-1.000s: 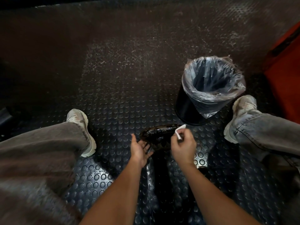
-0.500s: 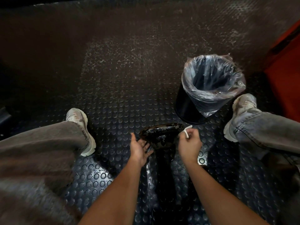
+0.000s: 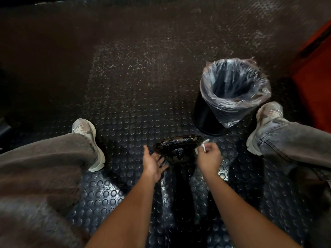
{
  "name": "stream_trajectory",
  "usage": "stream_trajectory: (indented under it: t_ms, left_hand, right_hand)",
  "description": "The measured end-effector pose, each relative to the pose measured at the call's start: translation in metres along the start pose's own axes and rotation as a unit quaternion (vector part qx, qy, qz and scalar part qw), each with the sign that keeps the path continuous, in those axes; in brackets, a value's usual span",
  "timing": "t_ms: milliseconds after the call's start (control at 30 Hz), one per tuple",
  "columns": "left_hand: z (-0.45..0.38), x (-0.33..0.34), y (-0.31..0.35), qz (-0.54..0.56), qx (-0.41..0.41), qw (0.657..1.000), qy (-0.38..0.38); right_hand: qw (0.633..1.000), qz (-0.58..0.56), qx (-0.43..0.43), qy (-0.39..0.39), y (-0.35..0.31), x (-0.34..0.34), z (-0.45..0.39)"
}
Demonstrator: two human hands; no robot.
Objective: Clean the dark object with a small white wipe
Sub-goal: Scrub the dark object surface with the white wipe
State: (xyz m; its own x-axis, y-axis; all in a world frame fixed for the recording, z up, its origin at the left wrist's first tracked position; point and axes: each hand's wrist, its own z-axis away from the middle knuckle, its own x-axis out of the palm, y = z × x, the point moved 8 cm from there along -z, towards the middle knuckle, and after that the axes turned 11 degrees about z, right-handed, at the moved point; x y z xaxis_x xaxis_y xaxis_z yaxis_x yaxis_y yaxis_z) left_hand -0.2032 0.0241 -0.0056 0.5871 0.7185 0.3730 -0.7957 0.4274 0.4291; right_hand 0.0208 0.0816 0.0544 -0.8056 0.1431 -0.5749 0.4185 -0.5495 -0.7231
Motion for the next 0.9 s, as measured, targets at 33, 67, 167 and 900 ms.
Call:
stream_trajectory:
  t_ms: [33,67,167,900]
  left_hand:
    - [0.000,0.000,-0.001,0.000,0.002,1.000,0.000]
    - [-0.001,0.000,-0.001,0.000,0.003,1.000,0.003]
    - [-0.006,-0.003,-0.004,-0.004,0.002,1.000,0.003]
    - [-0.009,-0.003,-0.006,-0.004,0.001,1.000,-0.009]
  right_hand:
    - [1.000,-0.008,-0.016,0.013,-0.008,-0.004,0.003]
    - [0.999,-0.011,-0.040,0.027,-0.015,-0.008,0.008]
    - [0.985,0.022,-0.165,0.055,-0.036,-0.010,0.025]
    - [0.956,0.085,-0.278,0.040,-0.047,0.009,0.040]
